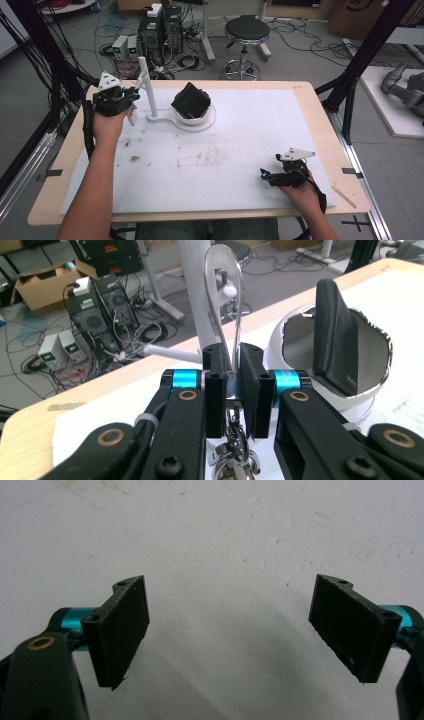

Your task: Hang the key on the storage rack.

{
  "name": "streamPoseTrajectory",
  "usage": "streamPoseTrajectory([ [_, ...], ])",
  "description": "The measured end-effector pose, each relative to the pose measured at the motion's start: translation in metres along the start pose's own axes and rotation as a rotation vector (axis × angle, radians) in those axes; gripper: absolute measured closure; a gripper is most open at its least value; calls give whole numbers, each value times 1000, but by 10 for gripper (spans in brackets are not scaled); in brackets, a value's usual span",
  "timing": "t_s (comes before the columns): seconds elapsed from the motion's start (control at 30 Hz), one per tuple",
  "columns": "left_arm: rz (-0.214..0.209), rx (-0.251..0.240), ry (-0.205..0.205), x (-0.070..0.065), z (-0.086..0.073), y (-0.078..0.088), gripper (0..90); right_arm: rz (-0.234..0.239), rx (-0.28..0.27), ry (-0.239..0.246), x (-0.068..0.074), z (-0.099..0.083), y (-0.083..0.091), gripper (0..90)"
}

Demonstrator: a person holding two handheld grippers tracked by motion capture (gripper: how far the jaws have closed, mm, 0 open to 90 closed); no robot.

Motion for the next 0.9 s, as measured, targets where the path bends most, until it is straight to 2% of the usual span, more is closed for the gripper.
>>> streamPoseTrajectory([
  [0.2, 2, 16, 18, 2, -13, -4, 814, -2, 2, -2, 0, 0, 0, 165],
  [0.5, 10, 25, 27, 3, -15, -5, 806, -7, 2, 0, 0, 0, 1, 165],
  [0.53, 19, 15, 30, 3, -15, -5, 779, -7, 2, 0, 0, 0, 1, 165],
  [0.67, 31, 26, 33, 2, -15, -6, 571, -5, 1, 0, 0, 0, 1, 165],
  [0.9, 9, 15, 39, -4, -21, -2, 450, -4, 0, 0, 0, 1, 2, 165],
])
Point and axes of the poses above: each handheld gripper's, and its own axes: y roughly backward along the jaws, z roughly out of its top, x roughly to its left, the point moved 4 cm from there along -y, roughly forward along the jaws, and after that the axes turned 8 degrees about -x, right-handed, at the moved point
